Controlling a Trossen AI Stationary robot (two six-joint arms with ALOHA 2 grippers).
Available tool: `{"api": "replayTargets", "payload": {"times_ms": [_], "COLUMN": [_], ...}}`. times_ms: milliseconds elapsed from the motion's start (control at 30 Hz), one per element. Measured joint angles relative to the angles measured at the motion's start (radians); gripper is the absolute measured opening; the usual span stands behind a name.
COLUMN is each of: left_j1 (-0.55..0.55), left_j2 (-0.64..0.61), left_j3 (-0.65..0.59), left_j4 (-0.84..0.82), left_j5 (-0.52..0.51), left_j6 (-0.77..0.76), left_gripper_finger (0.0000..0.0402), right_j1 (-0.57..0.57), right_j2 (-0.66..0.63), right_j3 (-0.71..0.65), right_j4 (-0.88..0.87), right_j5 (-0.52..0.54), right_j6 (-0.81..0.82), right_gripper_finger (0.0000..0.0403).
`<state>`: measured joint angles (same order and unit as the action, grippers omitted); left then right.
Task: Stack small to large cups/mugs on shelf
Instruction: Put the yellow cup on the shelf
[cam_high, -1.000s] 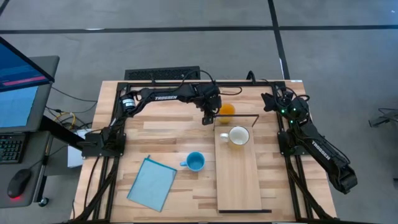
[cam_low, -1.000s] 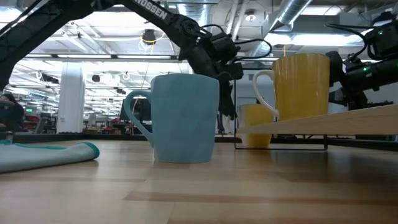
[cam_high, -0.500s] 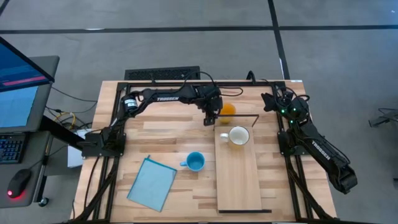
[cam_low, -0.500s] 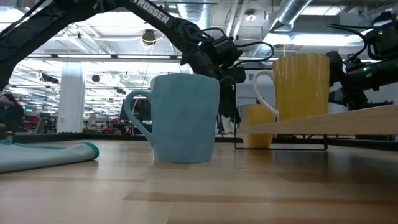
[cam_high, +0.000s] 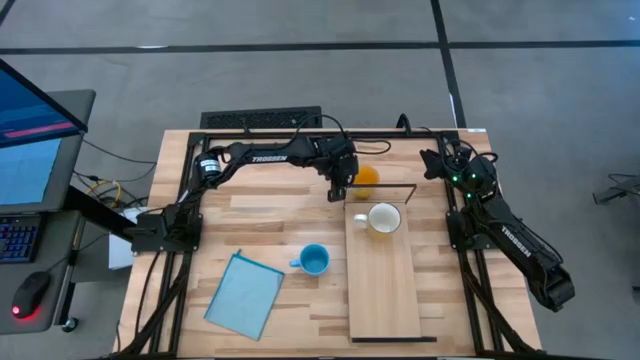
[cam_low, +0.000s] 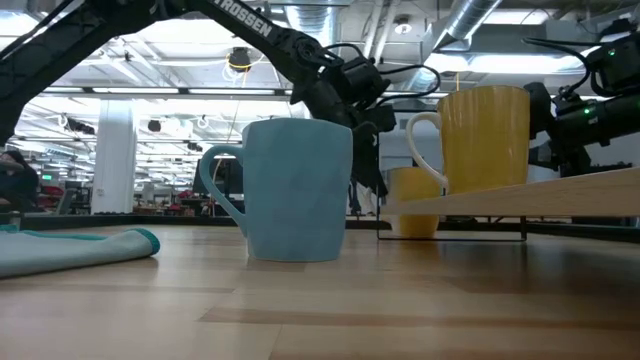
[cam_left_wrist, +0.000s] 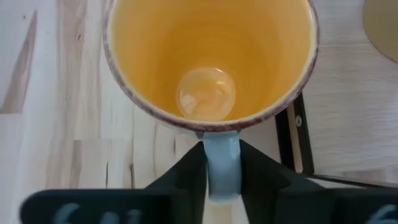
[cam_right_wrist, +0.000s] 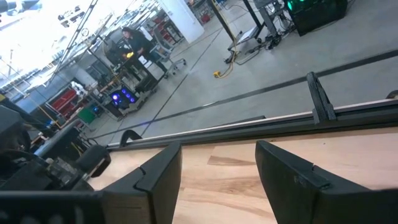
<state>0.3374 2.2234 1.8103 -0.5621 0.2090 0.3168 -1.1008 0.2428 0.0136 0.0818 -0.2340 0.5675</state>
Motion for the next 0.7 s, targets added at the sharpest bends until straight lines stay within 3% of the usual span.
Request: {"api": "replayTargets", "payload": {"times_ms": [100,700], "left_j1": [0.0,0.005], "left_j2": [0.0,-0.012], "left_j3": [0.0,0.007], "left_j4": [0.0,-0.049], "left_j5": [-0.007,-0.012], "left_j6": [0.001,-0.05], "left_gripper_finger": [0.0043,0.0044], "right_j1": [0.0,0.0], "right_j2": [0.0,0.0], "right_j3": [0.0,0.0], "right_j4": [0.0,-0.008], "right_j5": [0.0,0.0], "right_j6": [0.0,0.0], "right_gripper_finger": [0.0226,0.0226]}}
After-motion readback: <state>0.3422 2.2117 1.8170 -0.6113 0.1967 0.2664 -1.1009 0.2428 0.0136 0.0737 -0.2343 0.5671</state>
